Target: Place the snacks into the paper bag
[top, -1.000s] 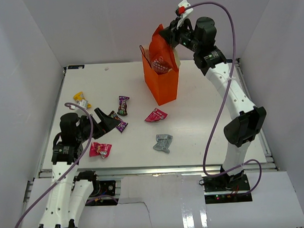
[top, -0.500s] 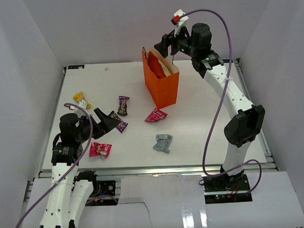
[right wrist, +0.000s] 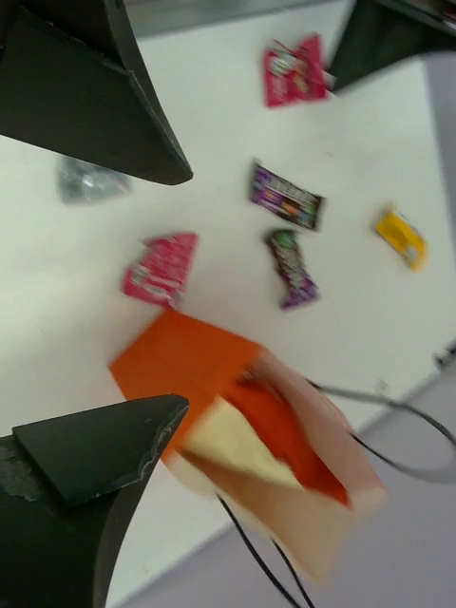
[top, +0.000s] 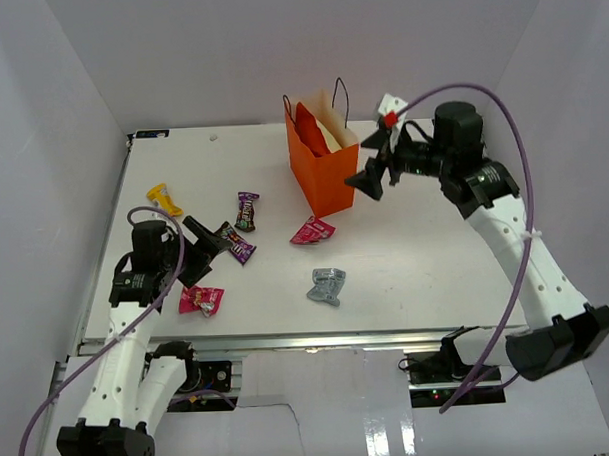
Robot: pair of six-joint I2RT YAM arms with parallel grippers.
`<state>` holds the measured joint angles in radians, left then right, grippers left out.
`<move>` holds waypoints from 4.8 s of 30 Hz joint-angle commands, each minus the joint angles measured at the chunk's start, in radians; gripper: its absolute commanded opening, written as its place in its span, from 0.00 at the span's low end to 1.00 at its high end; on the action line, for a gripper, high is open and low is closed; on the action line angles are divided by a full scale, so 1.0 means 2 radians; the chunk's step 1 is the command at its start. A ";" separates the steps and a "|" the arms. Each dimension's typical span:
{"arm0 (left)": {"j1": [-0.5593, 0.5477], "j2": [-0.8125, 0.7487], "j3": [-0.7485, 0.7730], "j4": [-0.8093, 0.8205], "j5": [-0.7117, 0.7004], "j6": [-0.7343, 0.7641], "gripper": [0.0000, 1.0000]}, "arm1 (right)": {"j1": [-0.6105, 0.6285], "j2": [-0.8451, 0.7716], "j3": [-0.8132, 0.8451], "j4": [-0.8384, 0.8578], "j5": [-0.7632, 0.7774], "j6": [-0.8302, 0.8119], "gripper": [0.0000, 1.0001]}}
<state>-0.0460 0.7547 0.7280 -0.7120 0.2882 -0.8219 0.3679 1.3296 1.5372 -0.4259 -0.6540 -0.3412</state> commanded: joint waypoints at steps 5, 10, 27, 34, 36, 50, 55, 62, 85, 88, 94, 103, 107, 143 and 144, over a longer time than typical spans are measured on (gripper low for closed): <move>-0.002 0.123 0.044 -0.001 -0.096 -0.047 0.94 | -0.015 -0.112 -0.254 -0.075 -0.019 -0.072 0.97; -0.004 0.219 0.055 0.062 -0.086 -0.049 0.91 | -0.031 -0.143 -0.327 -0.072 -0.027 -0.103 0.96; -0.077 0.463 0.160 0.078 -0.129 -0.038 0.81 | -0.032 -0.149 -0.351 -0.062 -0.052 -0.112 0.96; -0.077 0.472 0.144 0.065 -0.175 -0.039 0.69 | -0.037 -0.156 -0.352 -0.062 -0.054 -0.109 0.95; -0.077 0.472 0.137 0.058 -0.190 -0.033 0.60 | -0.038 -0.156 -0.351 -0.063 -0.055 -0.109 0.95; -0.111 0.272 0.115 0.078 -0.185 0.046 0.15 | -0.038 -0.175 -0.327 -0.111 -0.063 -0.161 0.94; -0.159 0.144 0.136 0.118 -0.115 0.031 0.14 | -0.039 -0.175 -0.318 -0.108 -0.067 -0.161 0.94; -0.225 0.175 0.298 0.140 -0.108 0.005 0.14 | -0.039 -0.149 -0.298 -0.101 -0.077 -0.155 0.93; -0.299 0.620 0.774 0.040 -0.238 0.041 0.30 | -0.062 -0.189 -0.325 -0.092 -0.066 -0.144 0.94; -0.299 0.630 0.775 0.034 -0.243 0.039 0.57 | -0.062 -0.189 -0.327 -0.092 -0.066 -0.143 0.94; -0.299 0.647 0.801 0.029 -0.221 0.040 0.80 | -0.062 -0.185 -0.328 -0.095 -0.079 -0.147 0.94; -0.299 0.585 0.807 0.053 -0.122 0.074 0.82 | -0.039 -0.113 -0.305 -0.094 -0.080 -0.091 0.91; -0.299 0.429 0.657 0.067 -0.129 0.095 0.86 | 0.027 -0.081 -0.305 -0.075 -0.017 -0.044 0.91; -0.298 -0.117 0.003 -0.062 -0.258 -0.136 0.90 | 0.252 0.191 -0.250 0.012 0.312 0.240 0.54; -0.298 -0.117 0.000 -0.063 -0.257 -0.136 0.90 | 0.252 0.188 -0.252 0.014 0.315 0.231 0.50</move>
<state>-0.6415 0.5255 0.7410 -0.8368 -0.2188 -1.0809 0.8703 1.7103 1.0344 -0.4274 -0.0875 0.1459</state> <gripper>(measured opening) 0.897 0.541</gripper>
